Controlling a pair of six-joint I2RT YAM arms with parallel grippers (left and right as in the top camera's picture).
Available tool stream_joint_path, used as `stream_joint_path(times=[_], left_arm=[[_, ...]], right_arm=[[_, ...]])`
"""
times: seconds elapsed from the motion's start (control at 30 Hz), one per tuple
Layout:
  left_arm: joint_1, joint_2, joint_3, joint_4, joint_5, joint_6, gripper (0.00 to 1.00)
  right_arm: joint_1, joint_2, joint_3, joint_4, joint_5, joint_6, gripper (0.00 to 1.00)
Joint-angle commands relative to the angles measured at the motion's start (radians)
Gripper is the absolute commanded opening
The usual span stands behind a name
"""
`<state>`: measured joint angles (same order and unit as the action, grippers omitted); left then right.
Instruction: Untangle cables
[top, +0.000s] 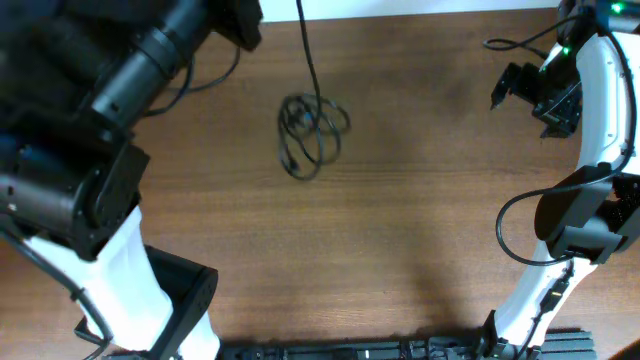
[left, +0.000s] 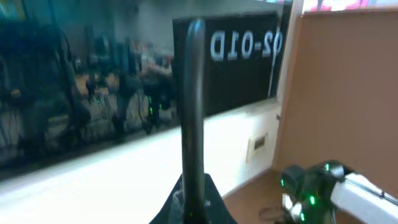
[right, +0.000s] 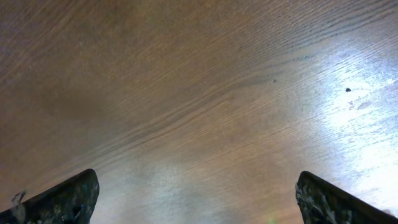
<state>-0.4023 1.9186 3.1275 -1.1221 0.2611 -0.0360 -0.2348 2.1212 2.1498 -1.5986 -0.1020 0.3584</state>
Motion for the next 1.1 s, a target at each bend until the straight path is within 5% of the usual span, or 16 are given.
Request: stream_joint_path(times=[0.0,0.1,0.17,0.33,0.4,0.47,0.53,0.77,0.8,0.87,0.9,0.97,1.07], left_arm=[[0.003,0.013,-0.127,-0.072,0.005,-0.056,0.00],[0.018,0.012,-0.189,0.060,-0.042,-0.275,0.00],[0.031,0.005,-0.187,0.143,-0.043,-0.544,0.00],[0.031,0.005,-0.187,0.138,-0.066,-0.547,0.00],[0.032,0.005,-0.187,0.137,-0.159,-0.547,0.00],[0.032,0.005,-0.187,0.149,-0.225,-0.547,0.00],[0.032,0.005,-0.187,0.106,-0.456,-0.547,0.00],[0.032,0.005,-0.187,0.088,-0.472,-0.547,0.00],[0.032,0.005,-0.187,0.088,-0.472,-0.547,0.00],[0.032,0.005,-0.187,0.076,-0.491,-0.547,0.00],[0.032,0.005,-0.187,0.059,-0.547,-0.547,0.00],[0.032,0.005,-0.187,0.024,-0.661,-0.547,0.00],[0.035,0.006,-0.188,-0.046,-0.832,-0.536,0.03]], right_arm=[[0.005,-0.043,-0.001,-0.001,-0.001,-0.007,0.99],[0.005,-0.043,-0.001,-0.001,-0.001,-0.006,0.99],[0.005,-0.043,-0.001,-0.001,-0.001,-0.006,0.99],[0.005,-0.043,-0.001,0.018,-0.171,0.035,0.99],[0.070,-0.042,-0.001,-0.020,-0.689,-0.482,0.99],[0.217,-0.042,-0.001,-0.100,-0.804,-0.747,0.99],[0.363,-0.042,-0.001,-0.070,-0.835,-0.833,0.96],[0.588,-0.042,-0.001,0.296,-0.888,-0.835,0.89],[0.600,-0.042,-0.001,0.322,-0.884,-0.806,0.80],[0.601,-0.041,-0.001,0.348,-0.876,-0.759,0.33],[0.598,-0.041,-0.001,0.351,-0.842,-0.716,0.20],[0.598,-0.041,-0.001,0.351,-0.761,-0.603,0.04],[0.593,-0.045,0.000,0.351,-0.751,-0.388,0.04]])
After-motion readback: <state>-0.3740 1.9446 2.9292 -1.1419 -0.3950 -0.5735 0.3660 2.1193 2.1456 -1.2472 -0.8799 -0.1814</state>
